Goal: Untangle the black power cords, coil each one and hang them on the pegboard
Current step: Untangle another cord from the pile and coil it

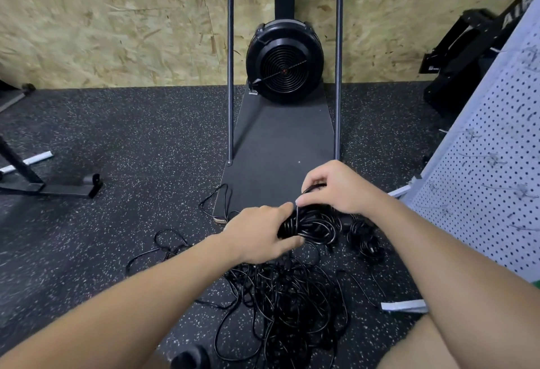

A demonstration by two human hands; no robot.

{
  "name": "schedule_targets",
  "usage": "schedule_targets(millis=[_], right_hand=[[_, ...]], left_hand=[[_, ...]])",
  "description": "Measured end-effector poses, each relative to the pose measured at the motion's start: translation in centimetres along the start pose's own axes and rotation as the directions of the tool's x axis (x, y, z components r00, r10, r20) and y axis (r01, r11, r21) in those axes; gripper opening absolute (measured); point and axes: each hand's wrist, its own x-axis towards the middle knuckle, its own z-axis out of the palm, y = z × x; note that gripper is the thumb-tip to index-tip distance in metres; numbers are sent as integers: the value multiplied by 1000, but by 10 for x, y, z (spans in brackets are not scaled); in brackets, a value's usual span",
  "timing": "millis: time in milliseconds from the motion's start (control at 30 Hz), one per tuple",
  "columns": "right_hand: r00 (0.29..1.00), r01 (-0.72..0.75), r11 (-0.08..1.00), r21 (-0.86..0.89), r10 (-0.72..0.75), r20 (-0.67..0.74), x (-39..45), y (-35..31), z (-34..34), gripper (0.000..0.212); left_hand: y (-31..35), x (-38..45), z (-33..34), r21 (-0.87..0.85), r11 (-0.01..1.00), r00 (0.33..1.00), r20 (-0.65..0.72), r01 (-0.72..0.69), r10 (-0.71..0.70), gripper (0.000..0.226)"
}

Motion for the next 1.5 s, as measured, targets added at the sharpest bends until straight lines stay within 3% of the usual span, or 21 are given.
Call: schedule_targets(millis=[133, 233, 300, 367, 467, 600, 700, 800, 933, 1167, 1367, 1500], right_hand=[[997, -15, 988, 154, 4, 72, 4, 6, -3, 8], [999, -50, 961, 274, 44, 27, 7, 10, -4, 5], [997, -81, 938, 337, 78, 21, 7, 12, 0, 8], [992, -119, 915, 387, 96, 79, 5, 15, 6, 6], [979, -192, 879, 437, 140, 148, 1, 21, 16, 27], [970, -240, 895, 376, 206, 128, 2, 29, 29, 22], [973, -226, 930, 289, 203, 110, 2, 29, 33, 30], [966, -242, 949, 205, 216, 139, -2, 26, 30, 24], [952, -305, 925, 226, 288, 103, -5, 26, 30, 22], [959, -231, 966, -119, 247, 137, -13, 20, 27, 24], [994, -24, 923, -383, 64, 93, -13, 2, 25, 37], [993, 48, 894, -446, 5, 118, -11, -3, 23, 29]], left_hand=[[-10, -3, -12, -214, 976, 998, 56, -26, 39, 45], [-18, -5, -19, -530, 848, 998, 45, -5, 34, 46], [-17, -5, -24, -630, 776, 1000, 10, -2, 11, 44], [-17, -3, -27, -670, 742, 1000, -28, -24, 7, 41], [-13, 2, -29, -683, 730, 999, -44, -25, -7, 38], [-5, 16, -24, -734, 679, 989, -81, 24, -123, 23], [-7, 30, -20, -665, 737, 949, -136, 126, -284, 35], [-18, 41, -16, -685, 716, 948, -121, 134, -294, 52], [-36, 53, -13, -559, 812, 954, -113, 170, -277, 34], [-36, 62, 0, -462, 844, 941, -55, 272, -334, 37], [-32, 70, 3, -90, 925, 921, -93, 370, -378, 45], [-19, 63, 6, 151, 964, 974, 16, 221, -225, 78]])
